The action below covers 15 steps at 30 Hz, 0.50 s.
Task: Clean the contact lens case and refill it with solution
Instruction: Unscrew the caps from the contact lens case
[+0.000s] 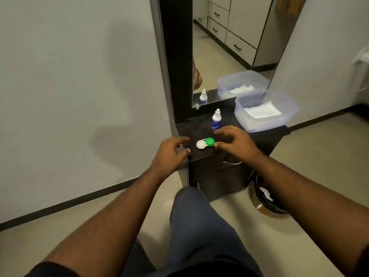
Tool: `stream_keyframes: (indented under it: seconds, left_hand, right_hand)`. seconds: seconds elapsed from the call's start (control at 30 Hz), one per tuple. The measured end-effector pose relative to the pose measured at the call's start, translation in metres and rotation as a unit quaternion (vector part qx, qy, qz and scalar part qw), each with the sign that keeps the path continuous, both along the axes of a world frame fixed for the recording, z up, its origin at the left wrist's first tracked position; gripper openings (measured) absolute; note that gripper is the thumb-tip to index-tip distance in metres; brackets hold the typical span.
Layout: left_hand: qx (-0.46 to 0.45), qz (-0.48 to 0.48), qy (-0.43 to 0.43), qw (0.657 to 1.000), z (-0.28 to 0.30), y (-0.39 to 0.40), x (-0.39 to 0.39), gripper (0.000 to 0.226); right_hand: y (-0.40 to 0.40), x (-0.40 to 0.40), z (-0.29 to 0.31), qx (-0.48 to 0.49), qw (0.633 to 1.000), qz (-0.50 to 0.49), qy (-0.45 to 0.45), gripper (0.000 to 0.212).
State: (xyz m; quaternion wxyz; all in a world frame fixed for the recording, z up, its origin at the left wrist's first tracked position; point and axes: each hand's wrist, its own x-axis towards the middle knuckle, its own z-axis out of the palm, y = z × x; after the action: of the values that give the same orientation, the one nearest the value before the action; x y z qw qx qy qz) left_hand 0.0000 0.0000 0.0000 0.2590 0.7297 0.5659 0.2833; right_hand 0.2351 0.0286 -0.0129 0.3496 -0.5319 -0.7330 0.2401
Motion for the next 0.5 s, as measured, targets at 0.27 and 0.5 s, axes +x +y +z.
stream_keyframes:
  seconds: [0.27, 0.5]
  left_hand:
    - [-0.033, -0.025, 0.064, 0.997, -0.019, 0.033, 0.025, 0.058]
    - [-0.041, -0.015, 0.064, 0.997, -0.04, 0.047, 0.027, 0.055]
  right_hand:
    - [0.027, 0.007, -0.014, -0.123, 0.991, 0.056, -0.023, 0.062]
    - [0.047, 0.005, -0.024, -0.112, 0.987, 0.11, -0.041, 0.045]
